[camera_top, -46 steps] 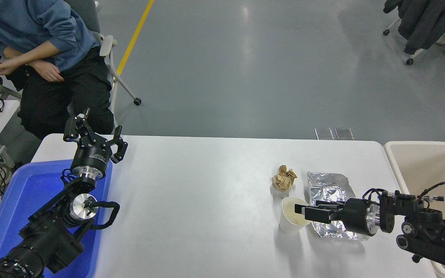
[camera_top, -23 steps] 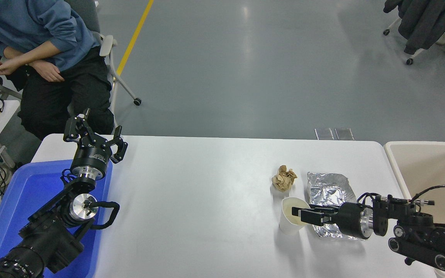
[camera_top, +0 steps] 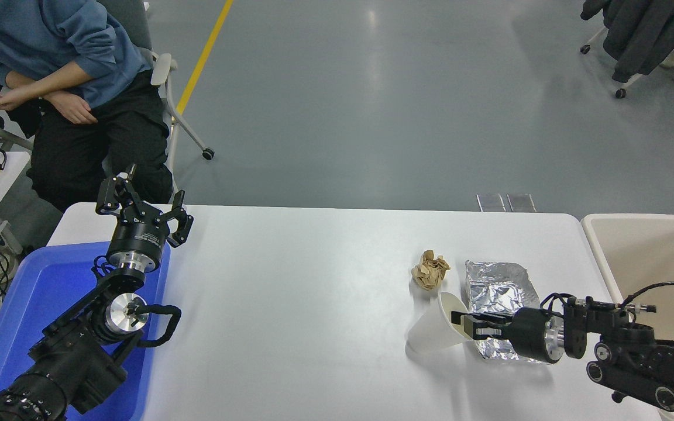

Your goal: Dispose of the paper cup in the dustbin

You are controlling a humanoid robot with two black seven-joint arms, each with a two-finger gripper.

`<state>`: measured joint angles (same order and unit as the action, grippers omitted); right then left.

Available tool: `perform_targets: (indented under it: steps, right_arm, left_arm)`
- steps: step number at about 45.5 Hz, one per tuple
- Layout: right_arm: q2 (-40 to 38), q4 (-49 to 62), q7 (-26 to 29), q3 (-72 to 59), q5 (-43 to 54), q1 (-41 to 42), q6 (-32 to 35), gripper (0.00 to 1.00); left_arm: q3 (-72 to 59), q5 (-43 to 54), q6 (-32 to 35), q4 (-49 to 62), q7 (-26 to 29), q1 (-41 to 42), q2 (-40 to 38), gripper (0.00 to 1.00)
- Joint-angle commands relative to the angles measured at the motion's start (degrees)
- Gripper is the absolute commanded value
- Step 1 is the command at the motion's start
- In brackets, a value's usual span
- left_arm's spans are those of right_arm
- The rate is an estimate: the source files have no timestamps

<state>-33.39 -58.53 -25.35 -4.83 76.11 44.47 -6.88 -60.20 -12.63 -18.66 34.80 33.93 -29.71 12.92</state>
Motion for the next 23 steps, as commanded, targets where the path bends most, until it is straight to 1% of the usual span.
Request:
perform_targets:
  steps: [1, 7, 11, 14, 23]
  right_arm:
    - [-2.55, -3.42, -0.40, 0.26, -0.26, 0.97, 0.02, 0.00]
    - [-7.03, -8.17, -0.40, 0.70, -1.14, 3.78, 0.46, 0.00]
    - [-11.51, -12.92, -0.31, 0.70, -2.71, 6.94, 0.90, 0.00]
    - [-15.82, -17.57, -0.23, 0.35, -5.79, 10.89, 2.57, 0.00]
    - [-23.82, -23.12, -0.05, -0.18, -8.96, 18.46, 5.64, 0.00]
  left_arm:
    - [0.00, -0.03, 0.03, 0.00, 0.00, 0.00, 0.00, 1.00]
    - [0.00, -0.03, 0.03, 0.00, 0.00, 0.00, 0.00, 1.00]
    - [0.00, -0.03, 0.03, 0.00, 0.00, 0.00, 0.00, 1.00]
    - [0.00, -0.03, 0.03, 0.00, 0.00, 0.00, 0.00, 1.00]
    - [0.00, -0.03, 0.03, 0.00, 0.00, 0.00, 0.00, 1.00]
